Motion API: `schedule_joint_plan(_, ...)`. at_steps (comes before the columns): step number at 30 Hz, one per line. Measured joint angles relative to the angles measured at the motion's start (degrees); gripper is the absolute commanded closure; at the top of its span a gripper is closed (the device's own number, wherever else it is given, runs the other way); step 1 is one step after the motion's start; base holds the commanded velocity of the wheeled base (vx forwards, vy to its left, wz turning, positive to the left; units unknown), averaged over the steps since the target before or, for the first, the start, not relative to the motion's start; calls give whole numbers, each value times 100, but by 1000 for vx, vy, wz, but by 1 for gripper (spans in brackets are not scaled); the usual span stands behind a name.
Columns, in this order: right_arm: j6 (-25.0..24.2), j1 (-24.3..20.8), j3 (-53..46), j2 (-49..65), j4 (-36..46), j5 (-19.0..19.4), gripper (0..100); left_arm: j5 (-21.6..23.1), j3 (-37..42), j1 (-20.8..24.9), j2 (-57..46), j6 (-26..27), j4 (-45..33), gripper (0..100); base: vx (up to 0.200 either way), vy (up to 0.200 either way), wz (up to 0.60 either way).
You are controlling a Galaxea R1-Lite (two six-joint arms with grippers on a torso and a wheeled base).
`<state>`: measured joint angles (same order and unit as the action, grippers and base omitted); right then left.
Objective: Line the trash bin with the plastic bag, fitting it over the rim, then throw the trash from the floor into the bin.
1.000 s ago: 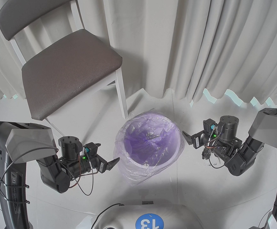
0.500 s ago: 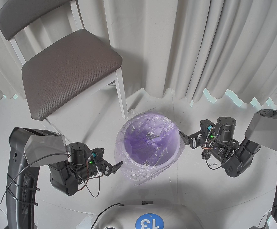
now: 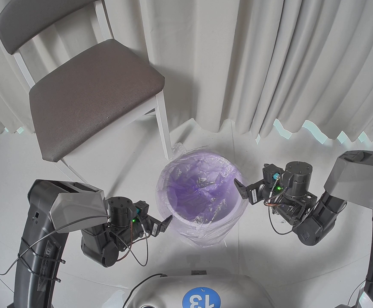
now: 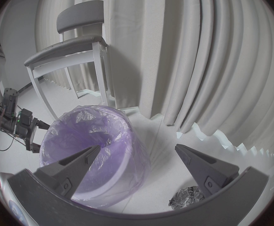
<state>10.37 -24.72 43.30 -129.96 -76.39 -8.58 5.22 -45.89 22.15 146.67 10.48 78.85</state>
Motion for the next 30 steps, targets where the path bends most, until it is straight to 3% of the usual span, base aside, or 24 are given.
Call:
schedule_joint_plan(6, -61, -138, 325, 59, 827, -354, 0, 176, 273, 9, -223, 54, 4, 0, 0, 0, 0)
schedule_joint_plan(16, -611, -455, 2266, 284, 4253, -890, 0, 329, 322, -51, -385, 93, -24, 0, 0, 0, 0)
schedule_joint_plan(24, -1704, -813, 4610, 69, 7284, -1487, 0, 395, 269, -90, -350, 265, -35, 0, 0, 0, 0)
schedule_joint_plan(30, -2498, -1058, 5830, -199, 9470, -1890, 0, 417, 212, -112, -273, 383, -35, 0, 0, 0, 0)
